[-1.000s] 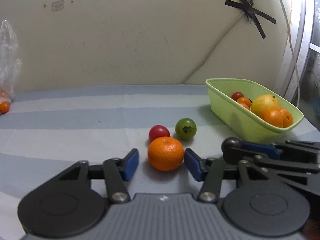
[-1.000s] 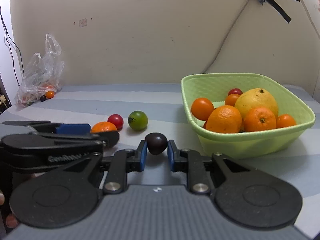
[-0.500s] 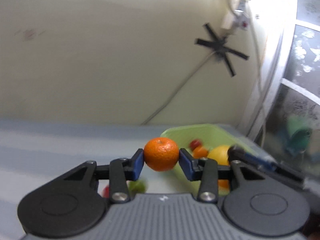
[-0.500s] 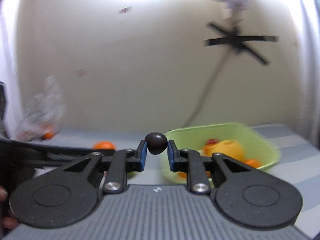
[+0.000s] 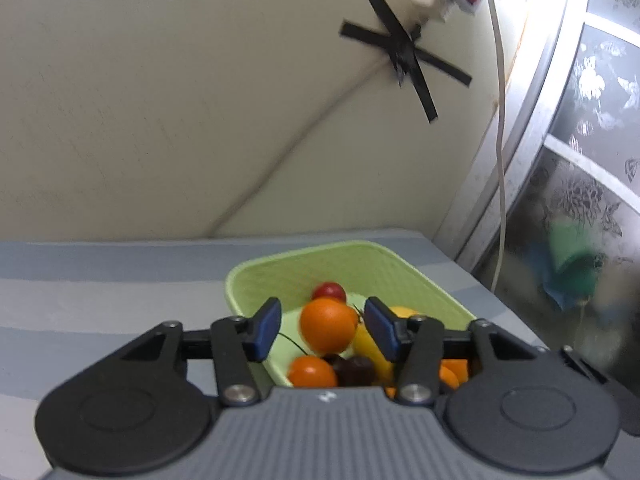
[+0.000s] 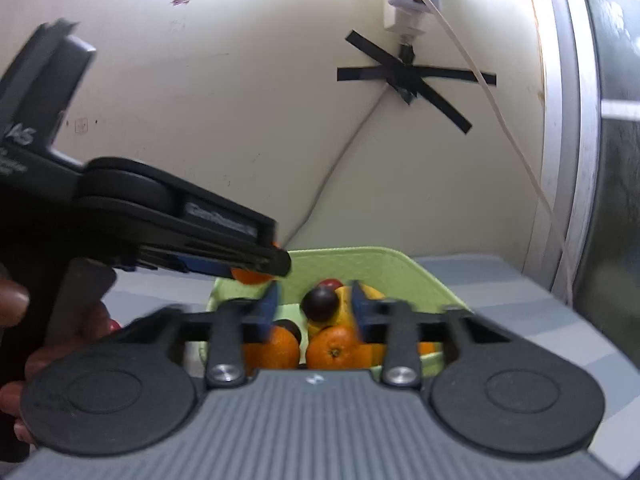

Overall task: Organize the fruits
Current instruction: 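Carry both tomatoes into the green basket and open both grippers, then grasp the last red tomato with the left gripper while the right gripper grasps the green tomato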

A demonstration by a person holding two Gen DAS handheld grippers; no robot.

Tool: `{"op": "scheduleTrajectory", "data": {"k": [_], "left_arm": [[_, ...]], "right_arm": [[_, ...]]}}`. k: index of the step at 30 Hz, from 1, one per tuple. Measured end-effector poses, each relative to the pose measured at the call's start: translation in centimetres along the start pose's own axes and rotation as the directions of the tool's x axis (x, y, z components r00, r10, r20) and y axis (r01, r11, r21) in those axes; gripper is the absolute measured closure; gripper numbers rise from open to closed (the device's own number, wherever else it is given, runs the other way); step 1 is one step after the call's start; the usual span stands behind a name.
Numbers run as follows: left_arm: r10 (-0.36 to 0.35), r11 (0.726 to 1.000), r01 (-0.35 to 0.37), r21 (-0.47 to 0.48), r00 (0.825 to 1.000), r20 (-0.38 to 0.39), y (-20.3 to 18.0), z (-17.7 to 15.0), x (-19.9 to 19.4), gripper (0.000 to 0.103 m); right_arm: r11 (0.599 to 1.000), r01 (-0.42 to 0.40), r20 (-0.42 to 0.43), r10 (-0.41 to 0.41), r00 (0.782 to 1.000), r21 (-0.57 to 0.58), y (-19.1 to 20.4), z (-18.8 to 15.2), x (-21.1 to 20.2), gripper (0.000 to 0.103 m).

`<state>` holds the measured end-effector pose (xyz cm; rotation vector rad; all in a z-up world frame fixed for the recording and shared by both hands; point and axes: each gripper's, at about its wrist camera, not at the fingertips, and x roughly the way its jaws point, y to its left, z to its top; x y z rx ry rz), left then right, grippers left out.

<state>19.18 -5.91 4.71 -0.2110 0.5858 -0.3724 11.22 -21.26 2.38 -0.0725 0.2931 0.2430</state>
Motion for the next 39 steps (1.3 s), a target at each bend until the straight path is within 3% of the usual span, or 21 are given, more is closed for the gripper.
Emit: {"op": "scheduleTrajectory", "data": {"k": [3, 6, 10, 12, 14, 15, 18, 21, 26, 28, 30, 32, 35, 39], "left_arm": [[0.006, 0.999, -0.004, -0.038, 0.999, 0.045, 1.9, 0.8, -2.6, 0.055], [0.058, 0.996, -0.051, -0.073, 0.994, 0.098, 4.6, 0.8, -6.0, 0.055], [0.173, 0.983, -0.167, -0.076, 0.982, 0.080, 7.6, -1.3, -8.6, 0.055], [0.184, 0.979, -0.180, -0.099, 0.982, 0.029, 9.0, -2.8, -8.8, 0.055], [0.178, 0.972, -0.177, -0.155, 0.984, -0.008, 10.2, -4.1, -8.6, 0.055], [0.165, 0.967, -0.165, -0.193, 0.986, -0.018, 10.8, -4.6, -8.5, 0.055], [0.129, 0.944, -0.131, -0.302, 0.991, -0.025, 12.4, -5.5, -8.3, 0.055], [0.110, 0.932, -0.106, -0.346, 0.994, -0.007, 13.1, -6.0, -8.5, 0.055], [0.093, 0.928, -0.082, -0.363, 0.996, 0.014, 14.0, -6.6, -9.0, 0.055], [0.083, 0.925, -0.072, -0.374, 0.996, 0.015, 14.2, -6.7, -9.0, 0.055], [0.082, 0.926, -0.072, -0.370, 0.997, 0.010, 14.2, -6.7, -9.1, 0.055], [0.093, 0.932, -0.085, -0.352, 0.996, 0.006, 13.8, -6.7, -9.0, 0.055], [0.108, 0.952, -0.104, -0.287, 0.994, -0.002, 12.2, -6.3, -8.1, 0.055], [0.172, 0.972, -0.175, -0.159, 0.985, -0.031, 9.4, -6.0, -6.3, 0.055]], "right_arm": [[1.000, 0.000, 0.057, 0.000, 0.998, -0.005, 0.0, 0.2, -1.0, 0.045], [0.999, -0.044, 0.119, 0.041, 0.992, 0.023, -0.2, 0.5, -2.2, 0.046], [0.984, -0.178, 0.151, 0.171, 0.974, 0.029, 0.4, 0.8, -3.4, 0.053], [0.960, -0.277, 0.106, 0.271, 0.957, 0.044, 1.2, 0.8, -3.1, 0.062], [0.945, -0.326, 0.034, 0.325, 0.945, 0.025, 2.8, 0.7, -2.3, 0.072], [0.944, -0.329, 0.000, 0.329, 0.944, -0.001, 3.7, 0.6, -1.9, 0.077], [0.945, -0.319, -0.133, 0.307, 0.942, -0.078, 6.6, 0.2, 0.4, 0.077], [0.939, -0.320, -0.222, 0.289, 0.931, -0.122, 8.4, -0.1, 2.7, 0.077], [0.937, -0.292, -0.241, 0.243, 0.940, -0.193, 10.4, 0.1, 4.6, 0.076], [0.937, -0.294, -0.272, 0.238, 0.933, -0.188, 10.5, 0.2, 5.8, 0.071], [0.931, -0.328, -0.328, 0.262, 0.908, -0.164, 10.5, 0.1, 6.8, 0.072], [0.933, -0.340, -0.339, 0.283, 0.897, -0.120, 10.0, -0.1, 6.2, 0.076], [0.946, -0.315, -0.283, 0.281, 0.917, -0.080, 8.7, -0.2, 3.7, 0.077], [0.947, -0.316, -0.258, 0.294, 0.920, -0.048, 6.7, -0.9, 0.2, 0.077]]}}
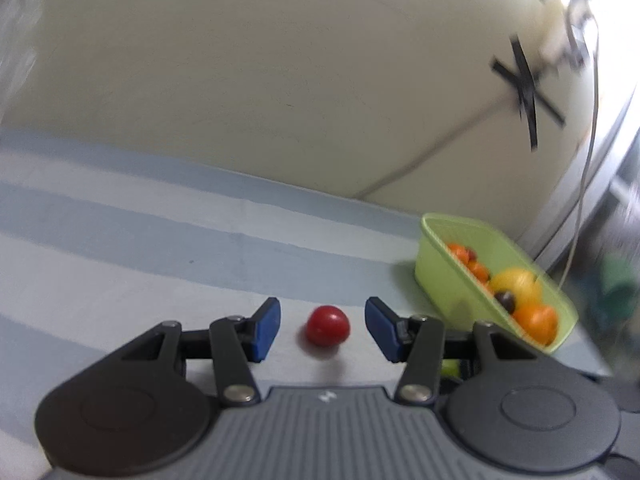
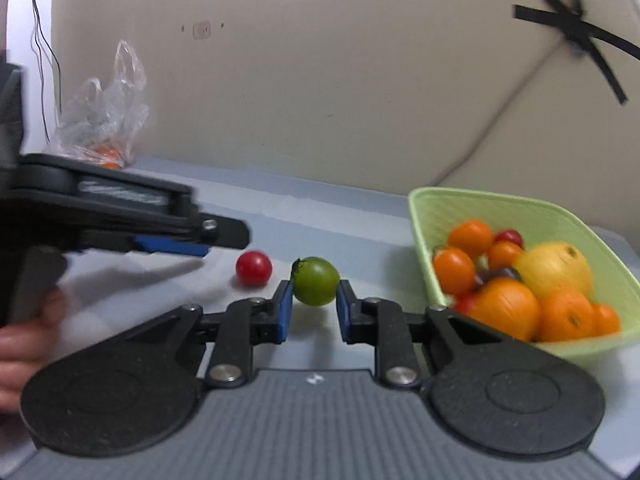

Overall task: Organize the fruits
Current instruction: 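Grasp the last red tomato with the left gripper while the right gripper grasps the green tomato, then carry both tomatoes into the green basket and open both grippers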

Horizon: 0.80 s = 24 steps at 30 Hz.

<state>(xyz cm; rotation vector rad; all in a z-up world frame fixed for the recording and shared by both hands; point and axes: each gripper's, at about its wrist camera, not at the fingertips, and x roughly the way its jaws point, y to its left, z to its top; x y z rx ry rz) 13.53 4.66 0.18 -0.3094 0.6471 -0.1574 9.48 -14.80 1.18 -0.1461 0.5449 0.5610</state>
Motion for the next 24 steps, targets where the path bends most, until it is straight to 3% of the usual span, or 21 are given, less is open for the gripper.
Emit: {"op": "scheduleTrajectory", "data": {"k": [3, 5, 7, 12, 15, 20, 24], "left_arm": [[0.091, 0.992, -0.090, 0.086, 0.996, -0.009, -2.0, -0.5, 1.2, 0.058], [0.142, 0.980, -0.141, 0.144, 0.990, 0.003, -3.0, -0.8, 1.6, 0.076], [0.138, 0.977, -0.136, 0.166, 0.990, 0.001, -3.6, -1.0, 1.5, 0.076], [0.111, 0.983, -0.110, 0.146, 0.994, 0.000, -3.7, -1.5, 0.9, 0.076], [0.095, 0.986, -0.093, 0.137, 0.996, -0.002, -3.6, -1.7, 0.8, 0.076], [0.084, 0.989, -0.083, 0.125, 0.996, 0.001, -3.2, -1.7, 0.6, 0.076], [0.080, 0.990, -0.079, 0.114, 0.997, 0.003, -3.0, -1.7, 0.6, 0.076]], "right_arm": [[1.000, -0.004, 0.011, 0.004, 1.000, 0.021, -0.6, -1.1, -1.5, 0.080], [0.999, -0.001, 0.025, 0.000, 1.000, 0.046, -1.0, -1.3, -2.1, 0.081], [0.998, -0.003, 0.031, 0.001, 1.000, 0.062, -0.7, -0.9, -1.2, 0.085], [0.997, -0.023, 0.021, 0.022, 1.000, 0.067, -0.9, -0.8, -1.0, 0.082], [0.997, -0.026, 0.007, 0.026, 1.000, 0.069, -0.9, -0.7, -0.5, 0.070], [0.997, -0.012, -0.029, 0.014, 0.999, 0.077, -1.2, -0.2, 0.9, 0.066], [0.993, -0.012, -0.052, 0.018, 0.998, 0.118, -1.9, -0.3, 1.2, 0.073]]}}
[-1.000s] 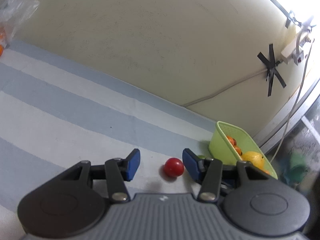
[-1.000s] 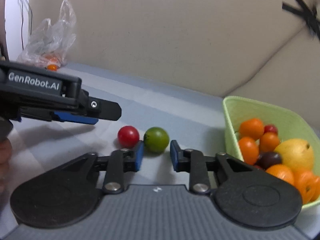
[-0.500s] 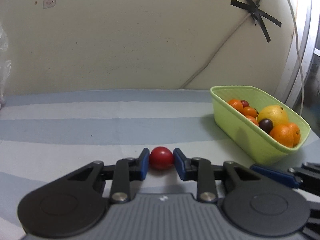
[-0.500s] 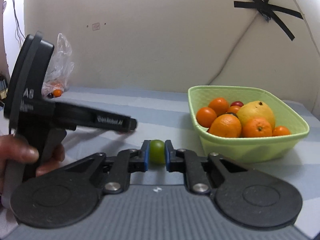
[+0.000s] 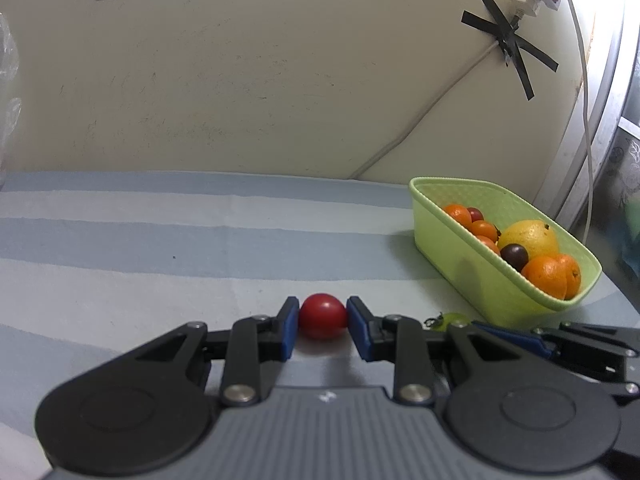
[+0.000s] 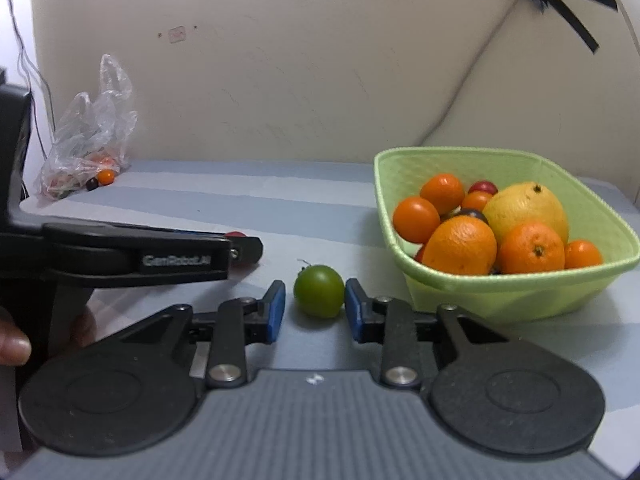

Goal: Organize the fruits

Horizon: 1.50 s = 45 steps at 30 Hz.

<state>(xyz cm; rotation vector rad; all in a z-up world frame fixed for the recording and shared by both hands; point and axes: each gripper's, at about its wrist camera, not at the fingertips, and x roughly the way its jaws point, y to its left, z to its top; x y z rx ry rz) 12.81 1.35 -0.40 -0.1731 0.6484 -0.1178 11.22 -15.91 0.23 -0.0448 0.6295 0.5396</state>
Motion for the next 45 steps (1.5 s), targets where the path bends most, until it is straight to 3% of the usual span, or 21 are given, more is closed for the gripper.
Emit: {"op": "scheduleTrajectory", "data": {"k": [3, 5, 7, 10, 14, 16, 17, 18, 20, 22, 25, 27, 29, 31, 34, 38, 42, 45], "left_arm": [[-0.022, 1.000, 0.022, -0.012, 1.000, 0.006, 0.1, 0.3, -0.4, 0.076], [-0.075, 0.996, 0.076, -0.037, 0.997, 0.027, -0.1, 1.1, -1.0, 0.076], [-0.117, 0.993, 0.119, -0.019, 0.991, 0.062, -1.0, 2.6, -1.6, 0.076], [-0.187, 0.982, 0.185, 0.034, 0.979, 0.078, -3.5, 4.8, -1.3, 0.076], [-0.256, 0.964, 0.251, 0.092, 0.965, 0.051, -7.2, 6.5, 0.9, 0.075], [-0.261, 0.962, 0.259, 0.092, 0.965, 0.012, -8.4, 6.8, 2.5, 0.064], [-0.254, 0.964, 0.252, 0.084, 0.967, 0.005, -8.7, 6.9, 2.9, 0.063], [-0.249, 0.966, 0.248, 0.077, 0.969, 0.004, -8.8, 7.0, 3.2, 0.063], [-0.241, 0.969, 0.240, 0.051, 0.970, 0.013, -8.5, 7.2, 3.4, 0.063], [-0.218, 0.976, 0.218, 0.000, 0.976, 0.022, -8.1, 7.5, 3.3, 0.063], [-0.169, 0.984, 0.171, -0.052, 0.985, 0.044, -7.2, 7.6, 1.8, 0.063], [-0.114, 0.992, 0.118, -0.054, 0.991, 0.064, -6.8, 6.7, -0.1, 0.063], [-0.034, 0.998, 0.037, -0.050, 0.997, 0.063, -6.4, 5.5, -2.0, 0.063], [0.060, 0.997, -0.057, -0.052, 0.997, 0.050, -5.9, 3.8, -3.8, 0.062], [0.185, 0.980, -0.182, -0.086, 0.982, 0.031, -5.0, 0.5, -6.5, 0.055], [0.305, 0.944, -0.303, -0.129, 0.952, -0.001, -4.3, -3.2, -9.4, 0.055], [0.355, 0.930, -0.353, -0.100, 0.935, 0.001, -4.9, -4.9, -11.3, 0.055], [0.343, 0.938, -0.341, -0.061, 0.939, 0.029, -5.7, -5.3, -12.2, 0.053]], "right_arm": [[1.000, -0.005, 0.030, 0.005, 1.000, 0.000, 0.1, -0.3, -0.8, 0.075], [1.000, -0.009, 0.112, 0.011, 0.994, -0.017, 0.4, -0.5, -2.6, 0.075], [0.999, 0.010, 0.205, -0.002, 0.979, -0.035, 0.3, -0.4, -4.6, 0.074], [0.995, 0.096, 0.306, -0.084, 0.948, -0.024, -0.9, 0.6, -6.6, 0.074], [0.987, 0.155, 0.282, -0.158, 0.946, 0.035, -4.3, 1.7, -5.8, 0.073], [0.986, 0.151, 0.269, -0.163, 0.949, 0.065, -5.4, 1.7, -5.0, 0.071], [0.986, 0.146, 0.266, -0.163, 0.950, 0.082, -5.8, 1.6, -4.6, 0.070], [0.985, 0.142, 0.268, -0.163, 0.949, 0.095, -6.1, 1.4, -4.4, 0.058], [0.983, 0.147, 0.290, -0.172, 0.941, 0.108, -6.5, 1.2, -4.6, 0.049], [0.981, 0.143, 0.327, -0.178, 0.928, 0.129, -6.9, 1.4, -5.5, 0.049], [0.964, 0.125, 0.404, -0.213, 0.890, 0.234, -8.0, 1.5, -8.0, 0.049], [0.945, 0.080, 0.454, -0.226, 0.862, 0.318, -8.6, 1.2, -9.7, 0.048], [0.936, 0.023, 0.485, -0.203, 0.851, 0.350, -8.9, 1.0, -10.7, 0.048], [0.941, -0.018, 0.499, -0.163, 0.851, 0.338, -8.5, 0.8, -11.0, 0.048], [0.954, -0.052, 0.501, -0.109, 0.858, 0.297, -7.2, 0.2, -11.1, 0.047], [0.967, -0.104, 0.436, -0.007, 0.900, 0.231, -5.7, 0.0, -9.5, 0.047], [0.979, -0.075, 0.398, -0.007, 0.917, 0.189, -4.8, -0.4, -8.3, 0.047], [0.982, -0.026, 0.389, -0.050, 0.920, 0.188, -4.7, -1.1, -8.9, 0.047]]}}
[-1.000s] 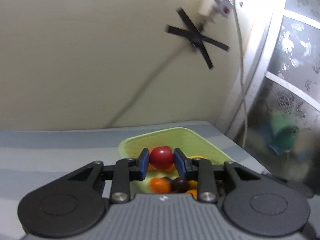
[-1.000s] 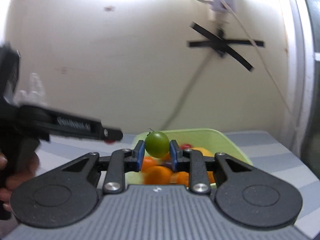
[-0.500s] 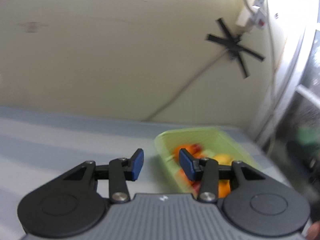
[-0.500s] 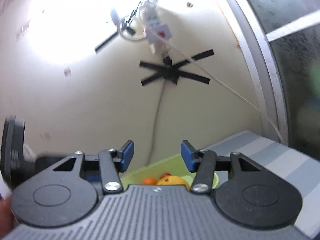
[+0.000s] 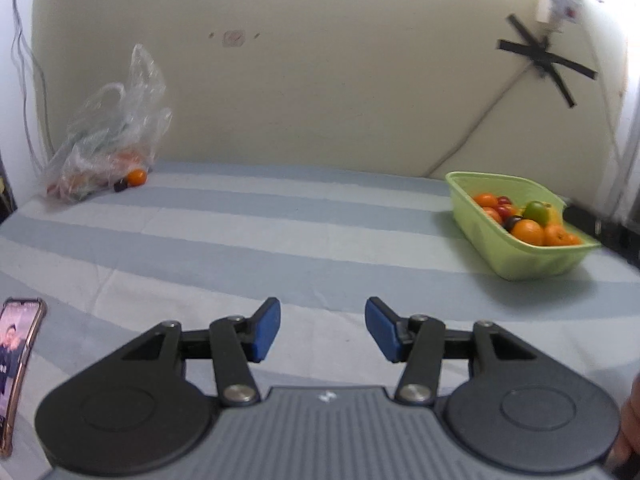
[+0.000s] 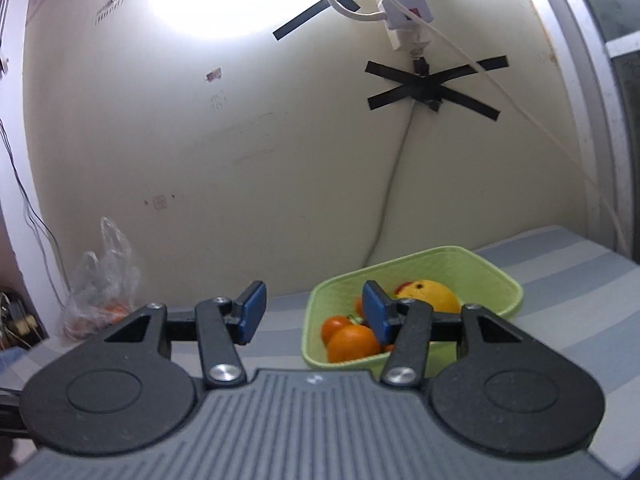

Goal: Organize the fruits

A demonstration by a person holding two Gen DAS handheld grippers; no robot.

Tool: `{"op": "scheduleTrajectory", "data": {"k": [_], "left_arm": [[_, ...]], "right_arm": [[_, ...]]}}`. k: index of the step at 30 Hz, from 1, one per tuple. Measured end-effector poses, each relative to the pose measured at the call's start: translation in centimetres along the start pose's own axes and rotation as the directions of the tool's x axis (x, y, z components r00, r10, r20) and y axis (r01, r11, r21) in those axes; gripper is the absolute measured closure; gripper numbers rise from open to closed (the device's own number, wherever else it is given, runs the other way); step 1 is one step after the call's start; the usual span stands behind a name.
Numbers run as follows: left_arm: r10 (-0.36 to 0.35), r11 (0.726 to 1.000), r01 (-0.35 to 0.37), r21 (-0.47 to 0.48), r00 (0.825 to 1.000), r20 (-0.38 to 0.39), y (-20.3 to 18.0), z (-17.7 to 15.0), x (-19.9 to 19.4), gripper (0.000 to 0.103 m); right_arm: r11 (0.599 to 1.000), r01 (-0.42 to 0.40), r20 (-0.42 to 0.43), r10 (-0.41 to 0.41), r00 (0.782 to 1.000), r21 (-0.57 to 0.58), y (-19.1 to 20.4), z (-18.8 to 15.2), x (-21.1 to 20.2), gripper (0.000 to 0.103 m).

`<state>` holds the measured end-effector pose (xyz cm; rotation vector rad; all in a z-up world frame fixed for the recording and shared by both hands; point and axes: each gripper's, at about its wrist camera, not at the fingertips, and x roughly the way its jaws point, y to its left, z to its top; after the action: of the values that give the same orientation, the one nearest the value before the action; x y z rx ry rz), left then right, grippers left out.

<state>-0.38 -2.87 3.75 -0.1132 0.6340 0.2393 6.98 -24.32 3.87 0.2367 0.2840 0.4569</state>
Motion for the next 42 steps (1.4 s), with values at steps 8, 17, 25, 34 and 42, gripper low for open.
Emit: {"op": "scheduleTrajectory", "data": {"k": [8, 17, 25, 34, 42], "left_arm": [[-0.068, 0.995, 0.063, 0.081, 0.996, 0.058, -0.9, -2.0, -3.2, 0.050], [-0.054, 0.997, 0.049, 0.066, 0.996, 0.076, 1.4, -4.4, -5.9, 0.010], [0.008, 0.999, -0.013, 0.041, 0.993, 0.114, 3.4, -5.1, -7.4, 0.000], [0.025, 0.999, -0.029, 0.036, 0.993, 0.115, 4.5, -5.7, -8.2, 0.000], [0.066, 0.995, -0.081, 0.063, 0.976, 0.209, 4.3, -6.0, -10.6, 0.000]], "right_arm": [[0.992, 0.077, -0.081, -0.069, 0.994, 0.099, -1.3, -1.9, -6.7, 0.046], [0.987, 0.013, -0.098, 0.003, 0.995, 0.162, 3.0, -3.7, -11.3, 0.037], [0.984, 0.015, -0.124, 0.007, 0.992, 0.175, 5.9, -4.6, -11.8, 0.031], [0.982, 0.025, -0.154, 0.004, 0.988, 0.189, 6.9, -4.9, -12.1, 0.029], [0.985, 0.012, -0.141, 0.012, 0.990, 0.170, 7.8, -5.0, -13.3, 0.028]]}}
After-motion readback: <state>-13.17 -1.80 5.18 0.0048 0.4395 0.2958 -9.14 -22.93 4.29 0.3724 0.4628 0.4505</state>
